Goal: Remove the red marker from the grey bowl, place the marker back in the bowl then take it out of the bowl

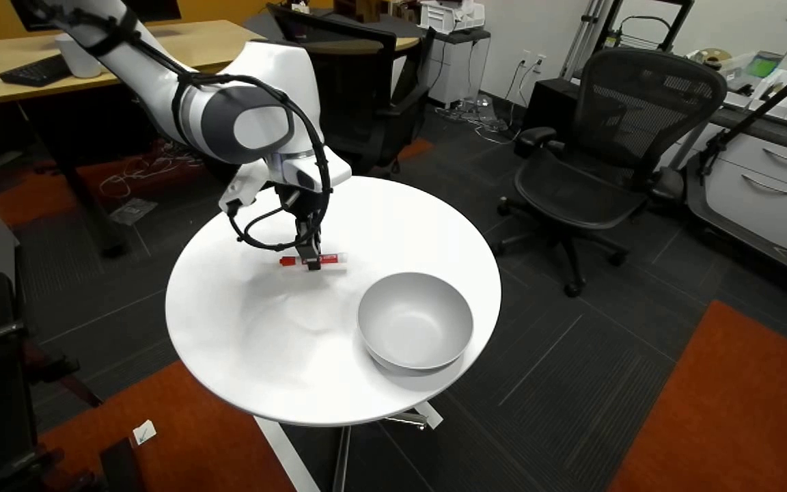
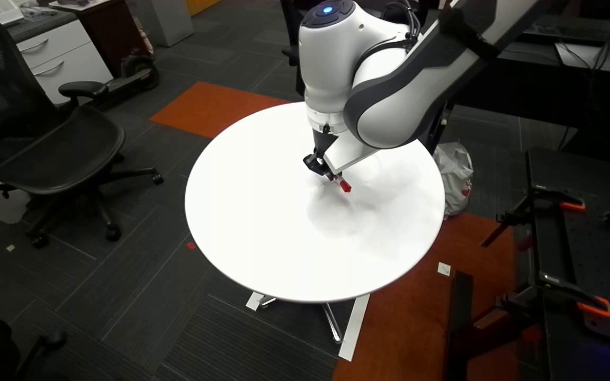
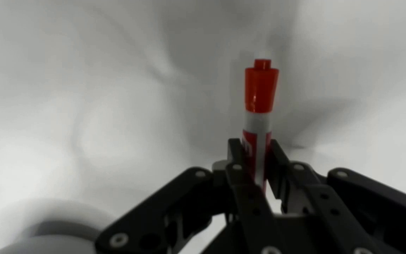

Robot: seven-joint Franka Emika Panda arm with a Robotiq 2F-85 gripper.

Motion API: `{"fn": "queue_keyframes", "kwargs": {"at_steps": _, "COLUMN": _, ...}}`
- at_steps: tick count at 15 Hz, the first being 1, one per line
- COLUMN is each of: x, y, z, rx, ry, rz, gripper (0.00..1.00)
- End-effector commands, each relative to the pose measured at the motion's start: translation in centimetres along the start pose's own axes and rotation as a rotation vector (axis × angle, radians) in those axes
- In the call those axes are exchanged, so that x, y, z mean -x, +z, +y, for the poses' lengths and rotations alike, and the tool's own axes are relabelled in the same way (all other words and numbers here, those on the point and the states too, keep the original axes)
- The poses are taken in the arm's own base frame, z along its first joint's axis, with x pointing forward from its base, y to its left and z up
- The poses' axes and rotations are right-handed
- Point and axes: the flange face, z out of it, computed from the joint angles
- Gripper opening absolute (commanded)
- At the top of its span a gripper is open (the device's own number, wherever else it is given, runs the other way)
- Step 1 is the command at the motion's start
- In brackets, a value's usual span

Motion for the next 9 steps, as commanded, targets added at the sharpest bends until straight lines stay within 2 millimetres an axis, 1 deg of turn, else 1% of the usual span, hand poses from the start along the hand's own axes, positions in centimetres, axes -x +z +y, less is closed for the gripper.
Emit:
{"fn": "queue_keyframes", "kwargs": {"at_steps": 1, "x": -0.8, "y": -0.4, "z": 0.4, "rx": -0.028, "ry": -0.044, "rz": 0.008, "gripper": 0.05}}
{"fn": "queue_keyframes", "kwargs": {"at_steps": 2, "x": -1.0, "y": -0.5, "z": 0.5, "rx": -0.029, "ry": -0.049, "rz": 0.004, "gripper": 0.21}}
{"fn": "queue_keyframes", "kwargs": {"at_steps": 3, "x": -1.1, "y": -0.7, "z": 0.6, "rx": -0.033, "ry": -0.051, "rz": 0.002, "gripper": 0.46}}
{"fn": "queue_keyframes", "kwargs": {"at_steps": 4, "x": -1.3, "y": -0.8, "z": 0.7, "rx": -0.037, "ry": -0.053, "rz": -0.001, "gripper": 0.46}}
{"fn": "queue_keyframes", "kwargs": {"at_steps": 5, "x": -1.4, "y": -1.0, "z": 0.8, "rx": -0.038, "ry": -0.053, "rz": -0.001, "gripper": 0.51}}
{"fn": "queue_keyframes", "kwargs": {"at_steps": 7, "x": -1.6, "y": -1.3, "z": 1.0, "rx": -0.044, "ry": -0.05, "rz": 0.003, "gripper": 0.64}}
{"fn": "queue_keyframes", "kwargs": {"at_steps": 9, "x": -1.8, "y": -1.5, "z": 1.2, "rx": -0.048, "ry": -0.049, "rz": 0.006, "gripper": 0.8}}
